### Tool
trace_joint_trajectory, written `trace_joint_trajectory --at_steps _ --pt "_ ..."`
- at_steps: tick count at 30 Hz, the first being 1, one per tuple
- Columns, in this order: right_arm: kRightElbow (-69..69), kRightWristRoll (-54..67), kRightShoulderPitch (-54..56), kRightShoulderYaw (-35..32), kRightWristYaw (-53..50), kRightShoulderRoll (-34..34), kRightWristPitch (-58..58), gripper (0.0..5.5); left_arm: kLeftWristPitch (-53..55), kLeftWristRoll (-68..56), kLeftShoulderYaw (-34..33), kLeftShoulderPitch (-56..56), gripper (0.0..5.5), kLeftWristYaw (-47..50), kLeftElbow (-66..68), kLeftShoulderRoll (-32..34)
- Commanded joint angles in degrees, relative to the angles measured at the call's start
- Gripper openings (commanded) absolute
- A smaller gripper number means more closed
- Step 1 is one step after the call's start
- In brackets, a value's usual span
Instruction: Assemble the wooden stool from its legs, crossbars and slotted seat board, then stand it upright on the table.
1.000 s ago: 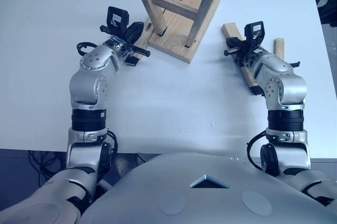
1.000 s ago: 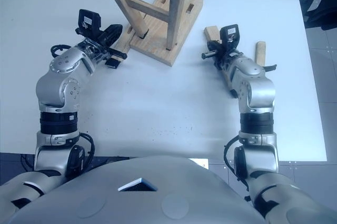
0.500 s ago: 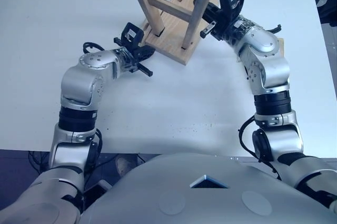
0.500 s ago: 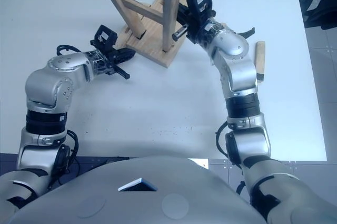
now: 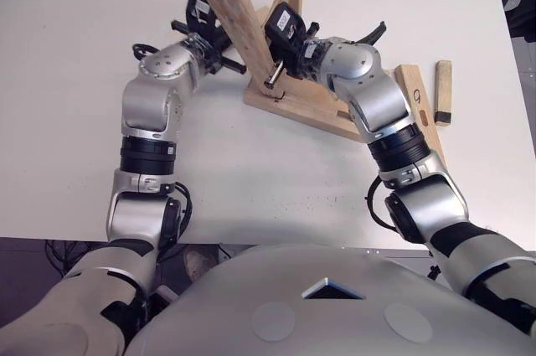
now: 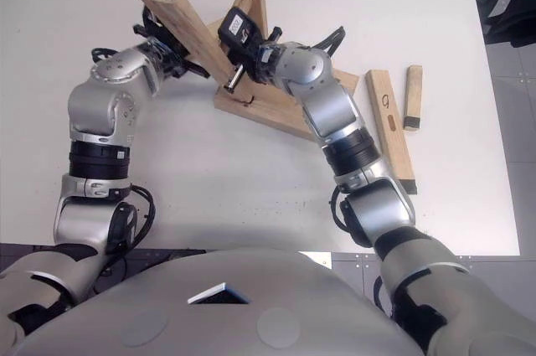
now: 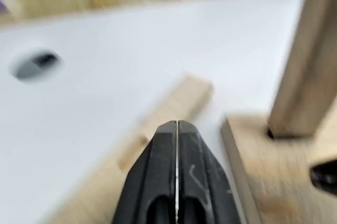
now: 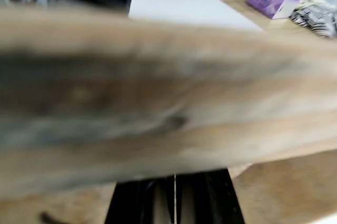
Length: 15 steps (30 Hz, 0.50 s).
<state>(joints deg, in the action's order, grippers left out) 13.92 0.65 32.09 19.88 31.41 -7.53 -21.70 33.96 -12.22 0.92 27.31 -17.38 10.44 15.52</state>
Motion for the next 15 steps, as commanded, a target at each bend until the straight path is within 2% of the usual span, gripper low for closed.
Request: trace_joint_trajectory --at_steps 1,3,5,8,11,15 --pt "-1.00 -0.58 2.04 -5.49 0.12 -5.95 2.01 0.01 -12.67 5.62 -0.05 5.56 0.00 0.73 15.48 2.33" --pt "0.18 -0.49 2.02 -6.97 2.01 -8.96 2.31 0.01 -18.98 8.97 1.19 8.63 0.00 1.44 27.82 2.49" --pt "7.09 -1.53 3.68 -7.89 1.70 -10.68 4.49 0.01 -22.63 10.82 0.85 9.96 0.00 3.23 38.06 2.55" --pt "18.62 -3.95 6.44 -8.12 -0.87 -11.32 8.33 0.01 -25.18 12.28 0.63 8.80 0.00 3.94 47.17 3.39" --pt "27.91 -7.88 7.18 -5.98 -2.19 -11.69 12.13 0.01 -24.32 11.52 -0.01 5.03 0.00 1.91 46.46 3.64" --pt "25.23 -13.55 2.23 1.14 5.23 -14.51 13.77 0.01 -13.35 10.04 -0.28 -4.27 0.00 1.26 27.41 3.49"
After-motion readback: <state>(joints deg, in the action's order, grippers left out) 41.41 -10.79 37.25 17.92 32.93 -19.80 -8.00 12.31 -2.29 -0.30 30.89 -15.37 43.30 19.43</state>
